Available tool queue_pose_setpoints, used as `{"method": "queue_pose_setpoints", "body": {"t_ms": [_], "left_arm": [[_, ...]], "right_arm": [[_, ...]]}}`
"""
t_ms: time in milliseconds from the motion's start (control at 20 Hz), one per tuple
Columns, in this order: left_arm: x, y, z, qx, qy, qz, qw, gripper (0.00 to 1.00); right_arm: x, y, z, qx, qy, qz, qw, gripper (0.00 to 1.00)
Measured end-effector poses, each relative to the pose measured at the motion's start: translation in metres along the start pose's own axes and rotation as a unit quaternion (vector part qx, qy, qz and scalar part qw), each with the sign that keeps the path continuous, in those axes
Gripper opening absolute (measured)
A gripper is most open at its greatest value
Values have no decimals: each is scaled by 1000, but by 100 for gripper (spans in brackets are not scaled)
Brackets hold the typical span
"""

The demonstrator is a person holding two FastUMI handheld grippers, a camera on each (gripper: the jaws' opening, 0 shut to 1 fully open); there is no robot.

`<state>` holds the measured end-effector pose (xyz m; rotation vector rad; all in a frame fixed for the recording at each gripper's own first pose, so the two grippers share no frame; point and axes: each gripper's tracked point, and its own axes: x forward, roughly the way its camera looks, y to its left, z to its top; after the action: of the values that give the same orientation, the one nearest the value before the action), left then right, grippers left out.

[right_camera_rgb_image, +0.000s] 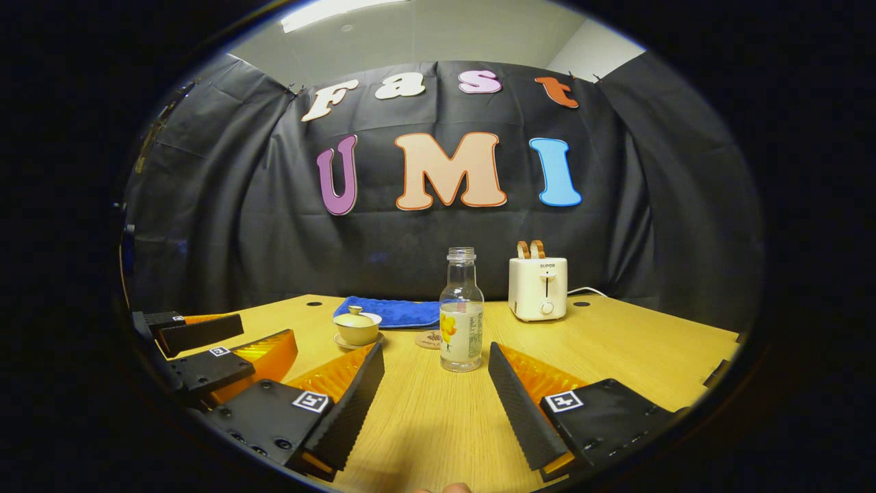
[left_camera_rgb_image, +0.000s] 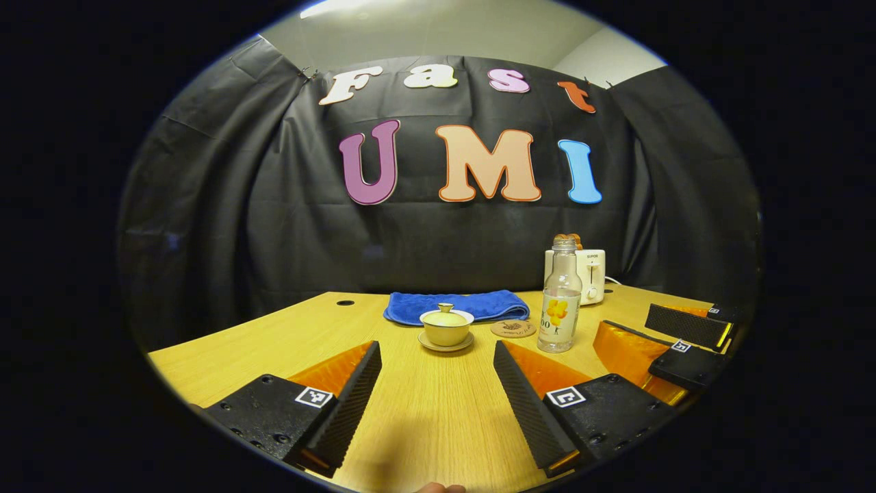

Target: Open the teacup lid with one hand, grasp the water bottle and pour water into the teacup with the other hand; after pouring, place the water bottle on the coaster and then close the teacup lid.

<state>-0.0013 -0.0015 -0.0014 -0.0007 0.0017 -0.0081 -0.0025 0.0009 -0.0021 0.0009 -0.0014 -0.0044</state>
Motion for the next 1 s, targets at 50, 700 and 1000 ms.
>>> {"method": "queue_pose_setpoints", "body": {"t_ms": [50,700,1000], "left_arm": [[0,0,0,0,0,-2,1000,97],[0,-4,1,0,-2,-12,1000,97],[0,-2,0,0,0,-5,1000,97]], "right_arm": [[0,0,-1,0,0,0,1000,97],[-1,0,-1,0,0,0,1000,97],[-2,0,-1,0,0,1,1000,97]]}}
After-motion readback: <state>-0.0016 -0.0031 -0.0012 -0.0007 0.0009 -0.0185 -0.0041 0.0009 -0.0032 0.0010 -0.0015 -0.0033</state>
